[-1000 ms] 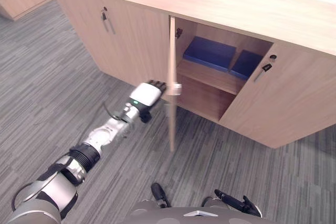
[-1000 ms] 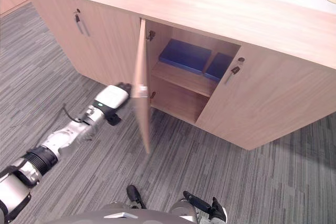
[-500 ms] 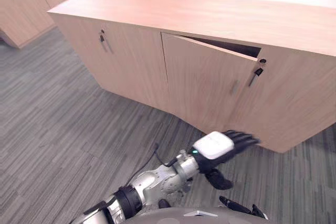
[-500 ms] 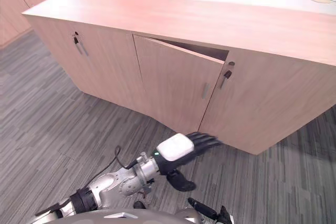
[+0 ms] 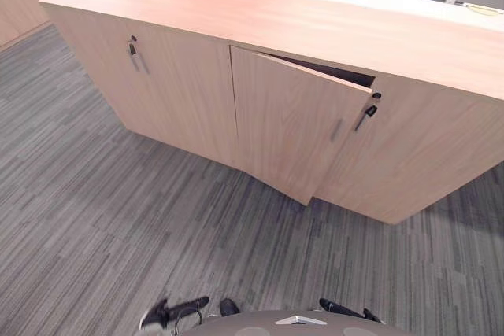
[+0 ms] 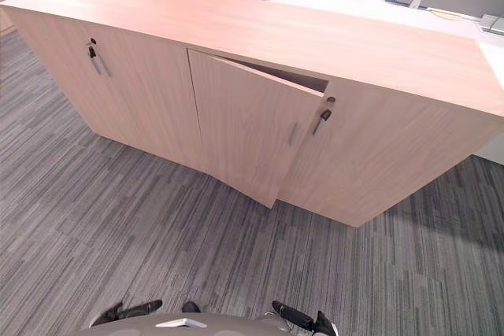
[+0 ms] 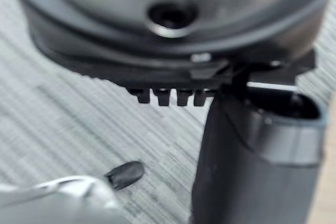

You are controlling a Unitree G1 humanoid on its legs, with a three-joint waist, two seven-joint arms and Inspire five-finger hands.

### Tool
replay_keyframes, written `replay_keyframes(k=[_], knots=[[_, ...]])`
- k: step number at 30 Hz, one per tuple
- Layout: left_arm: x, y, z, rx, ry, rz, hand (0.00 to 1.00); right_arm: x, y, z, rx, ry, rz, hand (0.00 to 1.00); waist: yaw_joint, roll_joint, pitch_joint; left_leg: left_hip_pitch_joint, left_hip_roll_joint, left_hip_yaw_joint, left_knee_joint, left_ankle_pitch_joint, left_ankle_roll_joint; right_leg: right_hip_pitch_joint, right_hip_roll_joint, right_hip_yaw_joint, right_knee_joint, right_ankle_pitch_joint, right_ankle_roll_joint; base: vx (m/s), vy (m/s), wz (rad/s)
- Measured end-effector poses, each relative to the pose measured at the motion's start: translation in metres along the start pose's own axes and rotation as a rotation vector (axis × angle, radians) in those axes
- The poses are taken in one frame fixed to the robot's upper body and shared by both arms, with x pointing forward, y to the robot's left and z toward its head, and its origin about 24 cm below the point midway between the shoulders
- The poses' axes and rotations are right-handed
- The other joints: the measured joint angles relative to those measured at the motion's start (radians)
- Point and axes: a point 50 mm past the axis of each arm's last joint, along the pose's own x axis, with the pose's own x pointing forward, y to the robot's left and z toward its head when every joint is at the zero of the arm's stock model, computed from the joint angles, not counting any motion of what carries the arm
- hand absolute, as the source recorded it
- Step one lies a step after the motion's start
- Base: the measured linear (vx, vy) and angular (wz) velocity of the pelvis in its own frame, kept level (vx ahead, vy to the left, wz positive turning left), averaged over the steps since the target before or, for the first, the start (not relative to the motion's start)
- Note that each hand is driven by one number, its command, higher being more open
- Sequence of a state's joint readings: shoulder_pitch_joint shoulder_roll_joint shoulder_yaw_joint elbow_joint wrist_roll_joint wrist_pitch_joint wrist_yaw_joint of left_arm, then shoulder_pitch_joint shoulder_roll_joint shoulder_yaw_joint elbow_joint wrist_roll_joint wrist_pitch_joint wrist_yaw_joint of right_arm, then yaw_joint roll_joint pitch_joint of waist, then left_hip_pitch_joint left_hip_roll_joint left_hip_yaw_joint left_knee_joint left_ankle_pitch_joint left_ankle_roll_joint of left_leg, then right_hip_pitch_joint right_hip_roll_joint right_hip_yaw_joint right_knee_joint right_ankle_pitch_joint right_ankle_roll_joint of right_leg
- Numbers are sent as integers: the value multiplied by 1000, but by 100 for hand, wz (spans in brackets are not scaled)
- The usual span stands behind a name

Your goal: Walk over to the cabinet, pick up the folder, carry it to the office cabinet, place the folder inside the office cabinet, then close the office cabinet door

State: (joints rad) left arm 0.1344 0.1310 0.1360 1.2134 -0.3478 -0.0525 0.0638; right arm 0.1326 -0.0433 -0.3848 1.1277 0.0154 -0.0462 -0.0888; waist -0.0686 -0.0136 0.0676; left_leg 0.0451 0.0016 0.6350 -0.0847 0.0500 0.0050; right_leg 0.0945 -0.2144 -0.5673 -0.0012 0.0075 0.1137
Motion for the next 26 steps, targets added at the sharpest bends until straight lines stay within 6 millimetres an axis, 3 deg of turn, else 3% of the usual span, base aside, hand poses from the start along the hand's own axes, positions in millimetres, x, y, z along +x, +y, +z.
replay_keyframes(k=[3, 6, 7, 8, 10, 11, 12, 13, 14, 15, 18, 26], knots=[[-3, 5, -18, -187, 48, 32, 100, 0, 0, -4, 9, 18, -3, 100, 17, -4, -1, 6, 19, 17, 21, -8, -8, 2, 13, 23, -1, -3, -10, -41, -18, -20], [-4, 7, -22, -297, 54, 45, 100, 0, -1, -6, 46, 28, -6, 100, 26, -18, 17, -69, 86, -25, 244, -94, -6, 13, 19, 30, -1, -7, -16, -37, -53, -6], [-4, 6, -22, -327, 52, 47, 100, -1, -2, -8, 51, 37, -8, 100, 37, -14, 19, -98, 105, -92, 321, -116, -9, 13, 24, 40, -1, -7, -17, -57, -61, -23], [-5, 2, -24, -353, 53, 41, 100, 0, -4, -8, 53, 39, -13, 100, 46, -7, 25, -132, 115, -233, 397, -130, -25, 14, 32, 61, 0, -6, -19, -59, -38, -26], [-4, 2, -21, -340, 37, 44, 100, 0, -4, -8, 54, 38, -12, 100, 48, -3, 39, -146, 108, -341, 433, -133, -29, 14, 40, 102, -1, -6, -20, -65, -1, -30], [-4, -2, -19, -332, 28, 41, 100, 0, -5, -8, 52, 36, -14, 100, 57, 1, 47, -142, 95, -423, 419, -144, -44, 10, 46, 131, -3, -1, -24, -100, 28, -57], [-4, -5, -19, -274, 19, 52, 100, 1, -9, -6, 42, 34, -22, 100, 70, 19, 43, -104, 95, -505, 349, -172, -83, -1, 66, 164, -21, 12, -21, -92, 72, -64], [-4, -5, -18, -257, 14, 60, 100, 2, -7, -2, 38, 26, -19, 100, 72, 15, 48, -92, 95, -500, 321, -177, -96, -3, 69, 183, -34, 18, -19, -76, 73, -76], [-4, -2, -14, -179, -11, 90, 100, 2, -3, -1, 32, 28, -15, 100, 74, 20, 49, -82, 91, -480, 283, -171, -87, -10, 78, 227, -75, 26, -19, -44, 60, -80], [-4, 0, -9, -132, -41, 116, 100, 2, -1, -1, 35, 26, -13, 100, 78, -4, 55, -67, 80, -453, 257, -168, -90, -23, 76, 257, -85, 47, -20, -48, 31, -78], [-4, 2, -3, -34, -70, 146, 100, 1, 2, -4, 103, 34, -25, 100, 65, -14, 48, -45, 48, -447, 208, -165, -85, -53, 61, 304, -85, 54, -16, -1, 67, -58], [-2, -11, 16, 115, -145, 4, 100, 1, 0, -5, 75, 30, -22, 100, 43, 2, 28, 8, 27, -457, 167, -155, -68, -27, 59, 314, -79, 76, -16, 125, 32, -7]])
